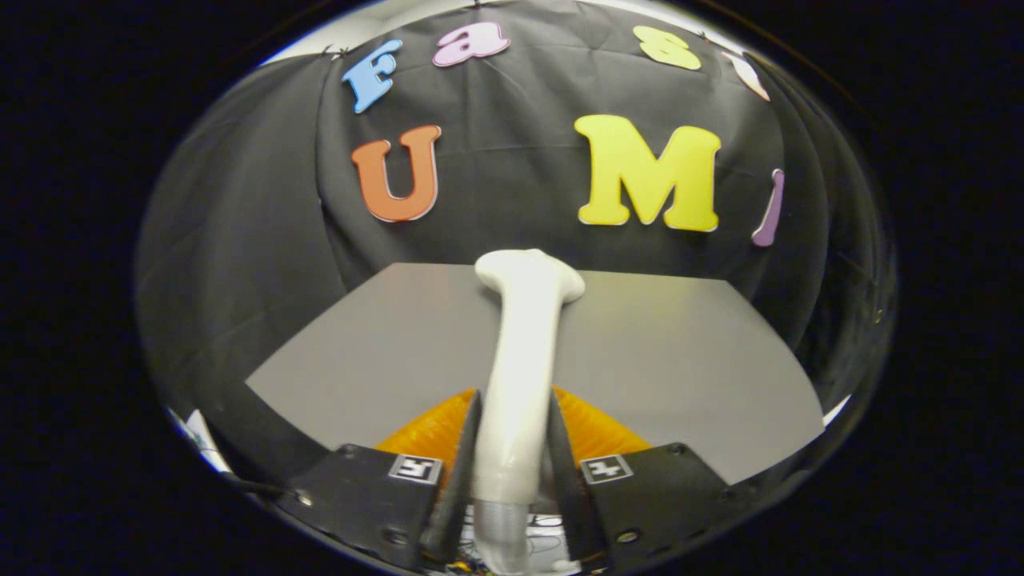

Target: Iron the clothes twice with a garment steamer, once on the left side and once on the right side.

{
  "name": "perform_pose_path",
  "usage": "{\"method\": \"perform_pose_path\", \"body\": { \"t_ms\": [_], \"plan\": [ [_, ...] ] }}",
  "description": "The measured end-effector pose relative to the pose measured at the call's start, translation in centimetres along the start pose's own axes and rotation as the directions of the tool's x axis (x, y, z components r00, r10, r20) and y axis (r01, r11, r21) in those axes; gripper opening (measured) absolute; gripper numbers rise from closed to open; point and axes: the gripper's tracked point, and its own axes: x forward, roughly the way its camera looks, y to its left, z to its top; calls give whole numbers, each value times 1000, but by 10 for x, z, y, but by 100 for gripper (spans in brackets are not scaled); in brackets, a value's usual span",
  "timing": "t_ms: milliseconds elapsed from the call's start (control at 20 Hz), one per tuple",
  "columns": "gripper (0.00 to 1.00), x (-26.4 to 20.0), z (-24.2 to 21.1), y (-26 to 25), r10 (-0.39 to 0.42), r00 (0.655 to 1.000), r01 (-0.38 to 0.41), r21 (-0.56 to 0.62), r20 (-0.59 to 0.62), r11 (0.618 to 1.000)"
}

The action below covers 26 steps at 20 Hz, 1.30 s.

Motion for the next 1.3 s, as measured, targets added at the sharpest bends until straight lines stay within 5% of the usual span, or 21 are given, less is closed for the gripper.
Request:
{"method": "perform_pose_path", "body": {
  "t_ms": [150,700,900,1300],
  "plan": [
    [38,-5,2,-1,26,1000,-26,14,-3,1000],
    [35,-140,38,-69,8,979,-11,13,205,1000],
    [35,-222,66,-131,-56,947,40,56,317,998],
    [35,-350,119,-257,-242,830,193,147,502,970]
  ]
}}
